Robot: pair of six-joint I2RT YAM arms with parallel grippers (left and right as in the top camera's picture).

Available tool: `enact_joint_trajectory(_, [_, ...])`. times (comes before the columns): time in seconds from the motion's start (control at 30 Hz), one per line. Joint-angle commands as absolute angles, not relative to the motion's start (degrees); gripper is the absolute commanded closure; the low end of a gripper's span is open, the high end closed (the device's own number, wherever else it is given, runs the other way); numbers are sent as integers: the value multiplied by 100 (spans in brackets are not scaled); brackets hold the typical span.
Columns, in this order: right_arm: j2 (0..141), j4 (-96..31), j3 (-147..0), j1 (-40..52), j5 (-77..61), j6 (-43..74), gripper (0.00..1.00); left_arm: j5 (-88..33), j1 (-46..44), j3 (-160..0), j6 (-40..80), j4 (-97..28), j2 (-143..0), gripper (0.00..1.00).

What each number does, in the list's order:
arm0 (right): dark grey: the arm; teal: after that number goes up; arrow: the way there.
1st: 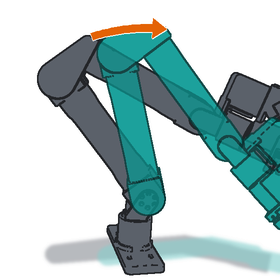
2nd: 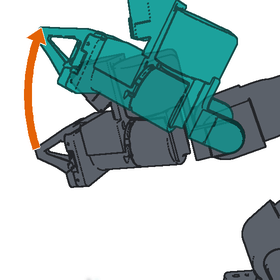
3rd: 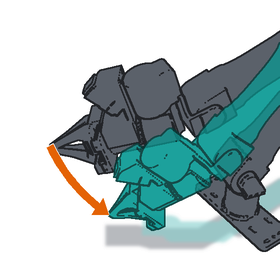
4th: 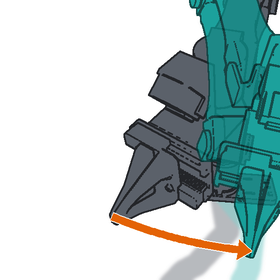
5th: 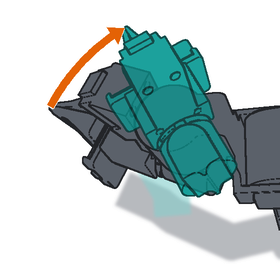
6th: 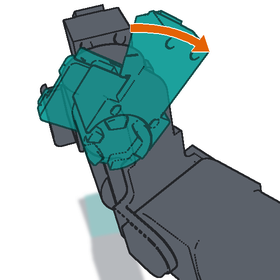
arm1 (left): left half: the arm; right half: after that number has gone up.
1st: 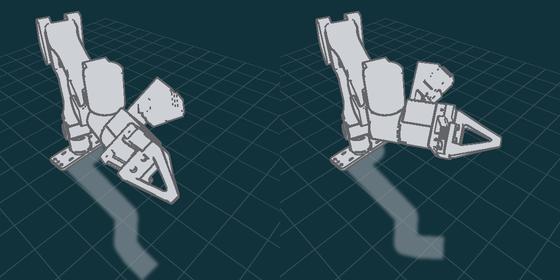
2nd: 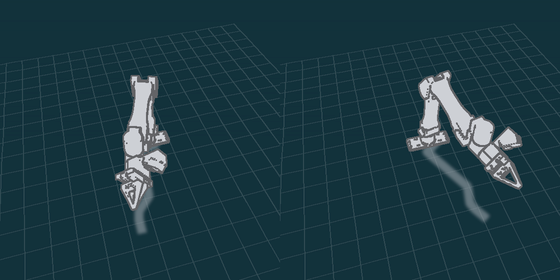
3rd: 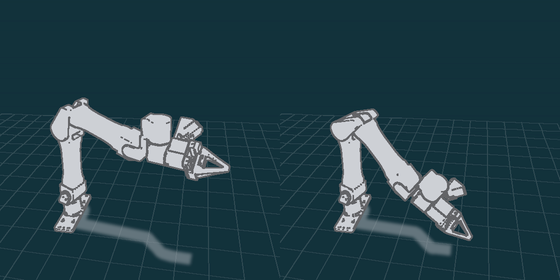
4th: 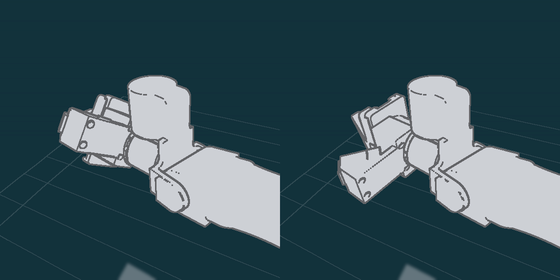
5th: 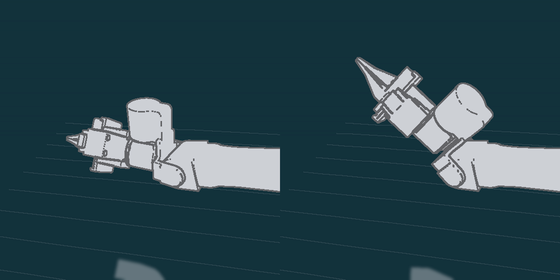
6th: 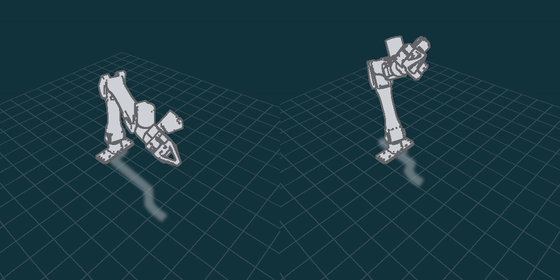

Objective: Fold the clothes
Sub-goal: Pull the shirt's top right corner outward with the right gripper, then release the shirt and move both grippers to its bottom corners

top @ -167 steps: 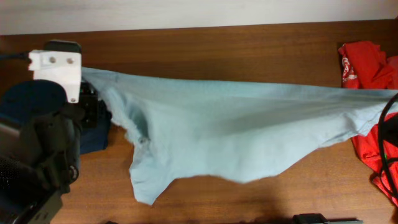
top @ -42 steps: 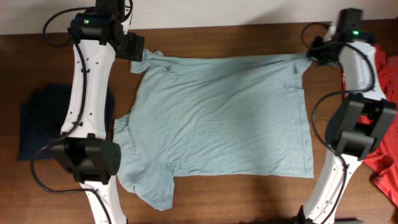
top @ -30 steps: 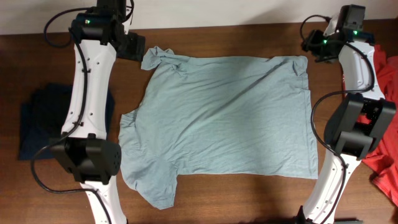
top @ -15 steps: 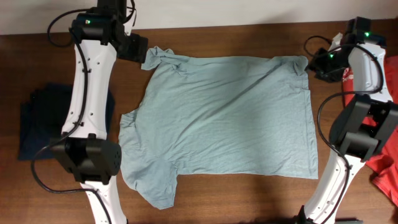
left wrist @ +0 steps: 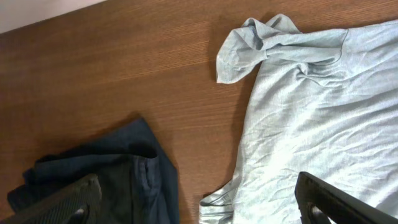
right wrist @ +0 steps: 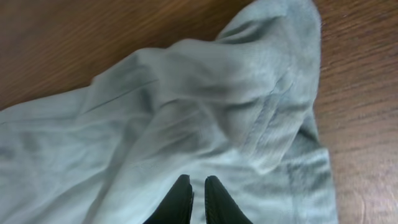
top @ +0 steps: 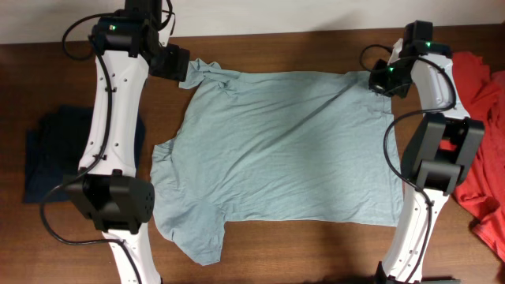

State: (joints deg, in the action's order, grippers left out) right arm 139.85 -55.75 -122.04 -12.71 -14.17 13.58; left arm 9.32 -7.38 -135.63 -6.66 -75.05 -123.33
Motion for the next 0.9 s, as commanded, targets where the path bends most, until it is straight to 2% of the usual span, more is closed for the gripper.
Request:
enact_joint_trajectory(0.0, [14009,-5518,-12289,-1304,-1002,1612,86,849,-753,-13590,-773,-7459,-12333,1])
enact_joint_trajectory(0.27, [14016,-5238,-12289,-1330,-73,1726,86,854,-751,-13590,-735,-7426,-12333,1])
enact_joint_trajectory(0.47, [14011,-5478,-12293,-1514,-189,1660,87,854,-751,-13590,-735,-7461,-12333,1])
enact_joint_trajectory(0.63, [13581,-5937,-12298,-1898,-985,1356,87,884,-751,-13590,-740,-7712,-12298,1])
enact_joint_trajectory(0.87, [12044,-6490,-12298,-2215,-1981,998,80,1203,-744,-13592,-497,-8460,-11456,1])
